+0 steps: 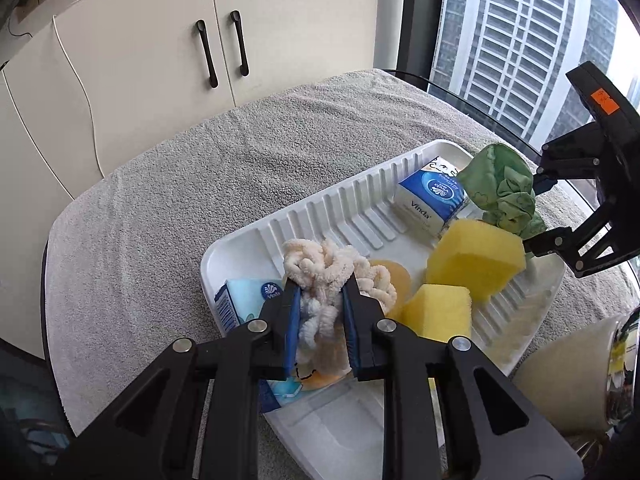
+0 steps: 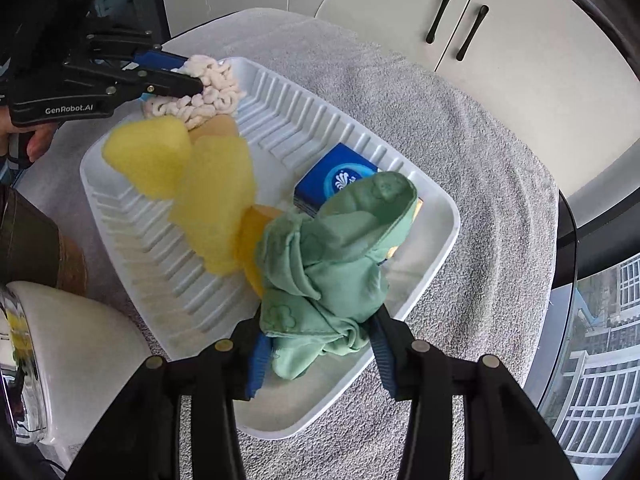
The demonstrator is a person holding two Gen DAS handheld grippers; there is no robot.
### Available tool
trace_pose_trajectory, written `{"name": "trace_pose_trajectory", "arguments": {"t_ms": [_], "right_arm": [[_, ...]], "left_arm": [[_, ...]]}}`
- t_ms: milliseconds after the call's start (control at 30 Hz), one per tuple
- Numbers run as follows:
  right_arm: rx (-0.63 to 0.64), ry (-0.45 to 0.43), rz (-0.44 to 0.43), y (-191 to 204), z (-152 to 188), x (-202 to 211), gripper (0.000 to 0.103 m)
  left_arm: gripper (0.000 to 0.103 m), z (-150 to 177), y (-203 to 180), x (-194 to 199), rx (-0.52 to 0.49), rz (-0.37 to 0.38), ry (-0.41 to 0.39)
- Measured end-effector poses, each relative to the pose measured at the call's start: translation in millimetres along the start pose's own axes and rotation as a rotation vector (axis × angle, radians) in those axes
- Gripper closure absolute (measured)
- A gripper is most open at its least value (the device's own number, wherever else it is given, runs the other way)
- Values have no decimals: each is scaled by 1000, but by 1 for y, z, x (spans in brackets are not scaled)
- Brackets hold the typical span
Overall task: Organize soft objects
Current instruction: 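Open the left tool to drop the rope toy while the right releases the cloth into the tray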
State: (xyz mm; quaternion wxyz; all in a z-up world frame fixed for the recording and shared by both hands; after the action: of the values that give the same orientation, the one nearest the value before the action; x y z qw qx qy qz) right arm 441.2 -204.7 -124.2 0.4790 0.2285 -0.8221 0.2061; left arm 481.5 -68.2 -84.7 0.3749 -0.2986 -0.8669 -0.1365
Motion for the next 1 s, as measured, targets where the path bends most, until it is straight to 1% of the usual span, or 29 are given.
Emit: {"name": "trace_pose_trajectory", "arguments": {"t_ms": [100,167,267,300,333,367,433,467,533,800,867,933,1000], "right_arm": [[-6,-6,-5,0,1,-2,51],[-11,-10,-2,1,0,-2,51],[-18,-17,-1,0,0,-2,48],[-21,-18,1,0,-1,-1,47],[-24,-20,1,0,-1,0,46],[-27,-24,2,0,-2,1,44],[-31,-38,9,0,-4,6,33],[-33,-45,10,0,-4,8,31],[-30,-54,24,-1,-6,12,28],[-34,-81,49,-3,-9,29,27],[-38,-87,56,-4,-9,32,27],[-46,-95,62,-7,-9,36,26],[-61,-108,74,-11,-9,40,26]], "left_arm": [[83,3,2,-2,4,-11,8],[80,4,3,-2,10,-16,11],[70,4,6,0,27,-16,6],[57,3,7,2,36,-14,-1],[48,2,6,3,46,-3,-8],[44,1,4,5,54,14,-13],[27,1,4,8,52,9,-20],[25,1,3,9,50,8,-18],[24,1,3,11,45,2,-21],[23,-2,8,25,71,-9,-52],[20,-2,9,29,71,-15,-61],[13,-3,9,34,73,-17,-74],[11,-2,11,40,78,-25,-81]]}}
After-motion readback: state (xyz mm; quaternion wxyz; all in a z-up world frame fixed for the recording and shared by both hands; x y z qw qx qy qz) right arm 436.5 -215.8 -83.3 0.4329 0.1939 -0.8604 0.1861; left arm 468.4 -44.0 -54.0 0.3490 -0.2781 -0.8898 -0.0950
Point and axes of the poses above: each gripper's, at about its wrist camera, not at the fingertips, and x roughly against the way its jaws point, y to its left, z to its underside, the point moved 10 cm from there along -x, roughly the way its jaws point, and after that the axes turned 6 degrees about -y, right-handed, at the moved point
